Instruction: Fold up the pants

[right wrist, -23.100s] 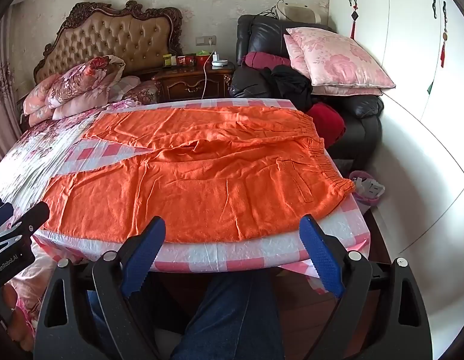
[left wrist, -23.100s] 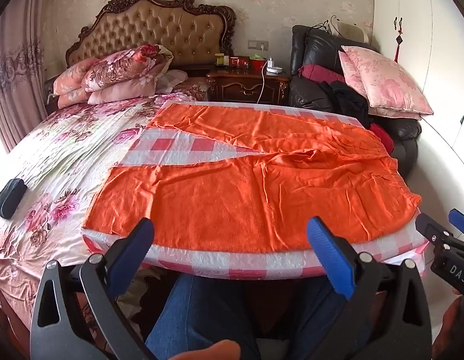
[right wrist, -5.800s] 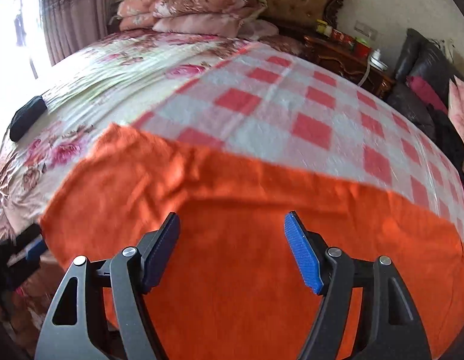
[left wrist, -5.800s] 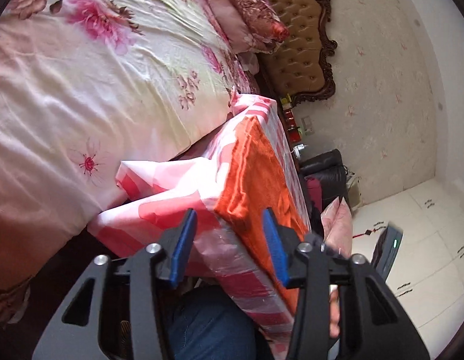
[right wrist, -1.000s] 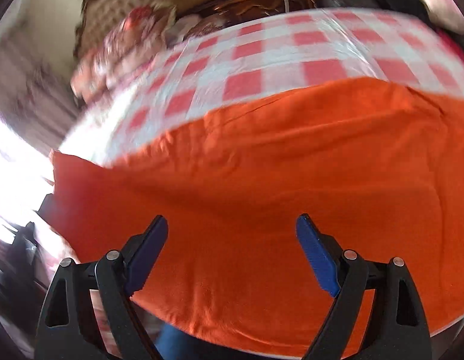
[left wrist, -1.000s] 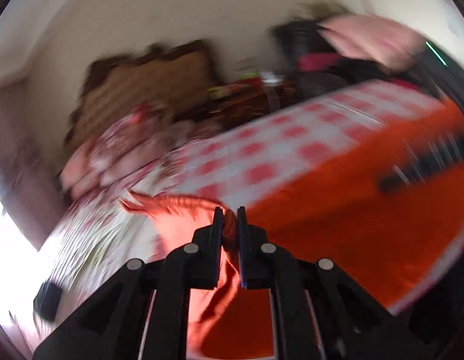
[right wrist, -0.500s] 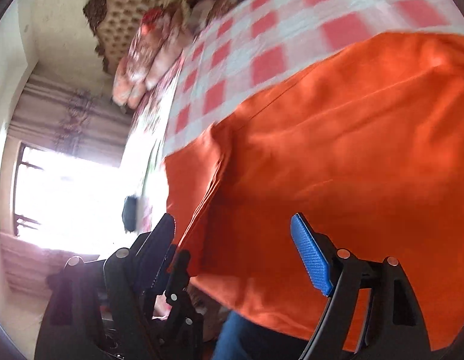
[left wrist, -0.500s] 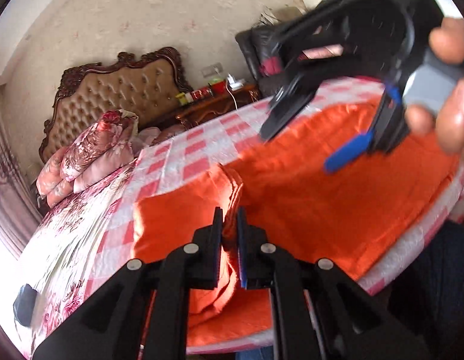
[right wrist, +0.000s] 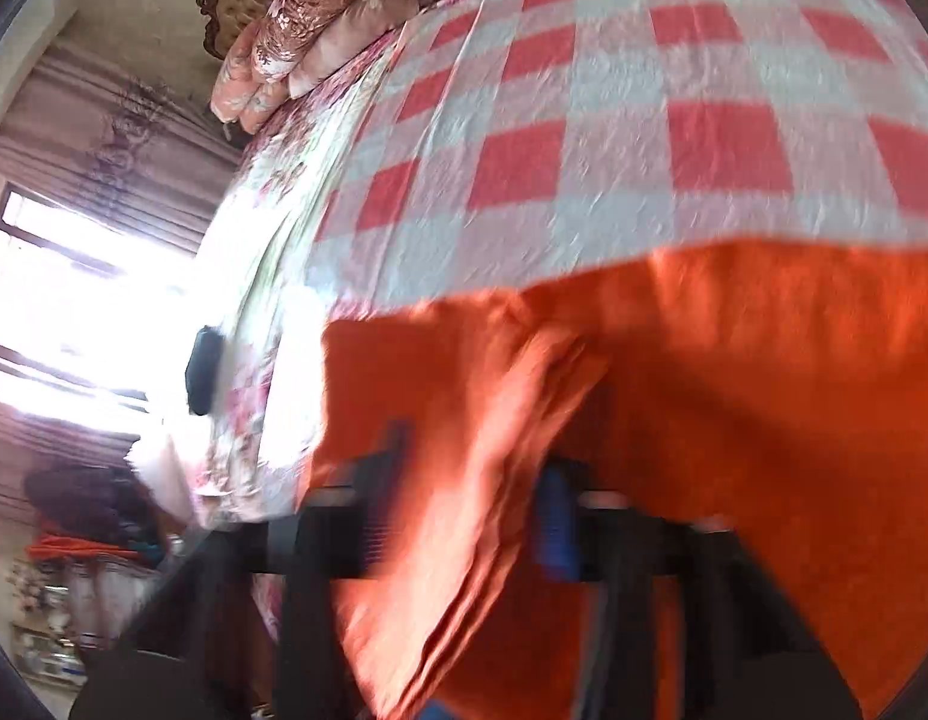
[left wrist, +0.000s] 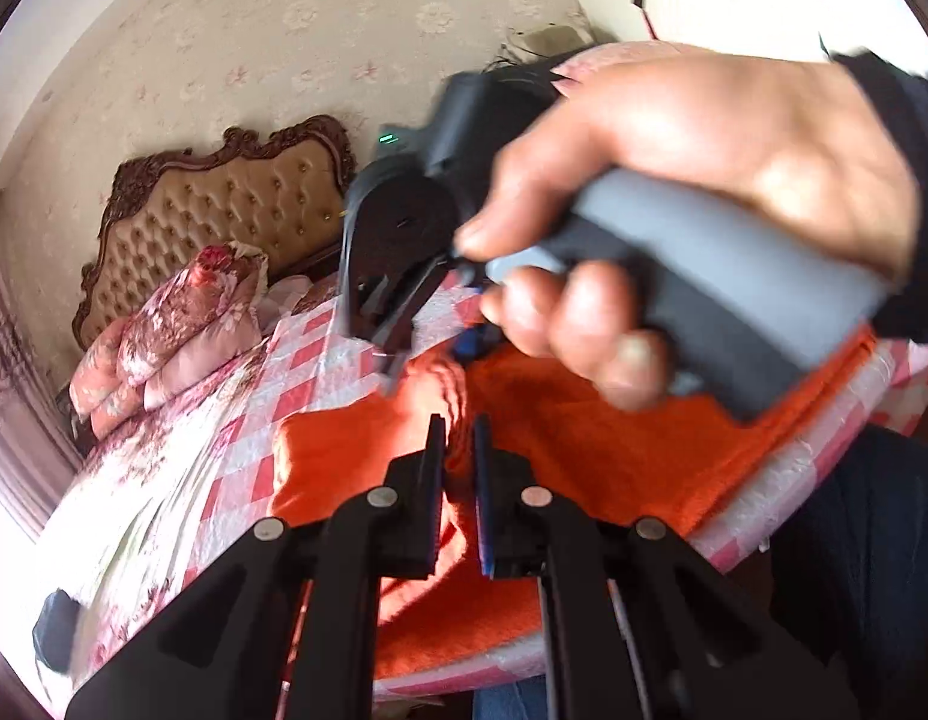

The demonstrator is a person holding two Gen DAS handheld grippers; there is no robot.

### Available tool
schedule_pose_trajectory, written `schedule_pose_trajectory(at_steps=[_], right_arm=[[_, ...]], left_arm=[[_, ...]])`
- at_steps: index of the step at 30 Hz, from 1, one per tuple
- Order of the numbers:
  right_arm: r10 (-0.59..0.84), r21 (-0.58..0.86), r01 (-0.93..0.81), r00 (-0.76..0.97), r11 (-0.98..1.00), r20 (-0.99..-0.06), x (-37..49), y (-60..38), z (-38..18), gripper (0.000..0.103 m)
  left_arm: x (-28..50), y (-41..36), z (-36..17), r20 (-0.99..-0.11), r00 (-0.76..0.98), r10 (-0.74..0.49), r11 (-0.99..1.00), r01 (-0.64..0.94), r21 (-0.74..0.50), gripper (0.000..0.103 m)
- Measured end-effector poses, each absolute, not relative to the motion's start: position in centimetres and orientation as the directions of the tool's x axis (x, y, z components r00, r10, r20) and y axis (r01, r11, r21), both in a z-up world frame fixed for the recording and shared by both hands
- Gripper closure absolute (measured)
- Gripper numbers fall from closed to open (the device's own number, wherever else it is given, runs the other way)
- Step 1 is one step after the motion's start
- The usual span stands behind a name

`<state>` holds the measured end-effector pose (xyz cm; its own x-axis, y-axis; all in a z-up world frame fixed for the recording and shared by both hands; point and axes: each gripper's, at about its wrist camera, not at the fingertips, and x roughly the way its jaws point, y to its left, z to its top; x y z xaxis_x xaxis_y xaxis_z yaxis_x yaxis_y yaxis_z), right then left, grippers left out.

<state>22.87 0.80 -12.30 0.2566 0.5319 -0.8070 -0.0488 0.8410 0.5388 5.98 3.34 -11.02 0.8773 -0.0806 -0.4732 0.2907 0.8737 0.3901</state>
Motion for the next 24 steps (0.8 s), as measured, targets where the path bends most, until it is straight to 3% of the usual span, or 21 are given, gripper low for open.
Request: schedule_pose_trajectory(at_steps=[7, 16, 20, 24], right_arm=[[0.504, 0.521, -0.069, 0.391, 0.851, -0.771, 20.9, -3.0, -10.7, 0.096], [0.469, 0.491, -0.032, 0.356, 0.87, -0.808, 20.9, -6.3, -14.1, 0.095], [0.458, 0.485, -0.01, 0.347, 0.874, -0.819, 21.6, -6.5, -14.3, 0.09], [0.433, 0.453, -0.035, 0.363, 0.891, -0.825, 21.9, -5.9, -14.2, 0.095]], left_arm=[[5.9, -0.5, -11.8, -0.479, 0.863, -0.161, 0.839, 0.375, 0.394, 0.094], [6.1, -4.0, -15.6, -0.534, 0.828, -0.172, 0.789, 0.44, 0.428, 0.094], [6.0, -4.2, -16.3, -0.534, 0.829, -0.165, 0.782, 0.44, 0.442, 0.094], [6.0, -4.2, -16.2, -0.53, 0.833, -0.16, 0.782, 0.434, 0.446, 0.094]])
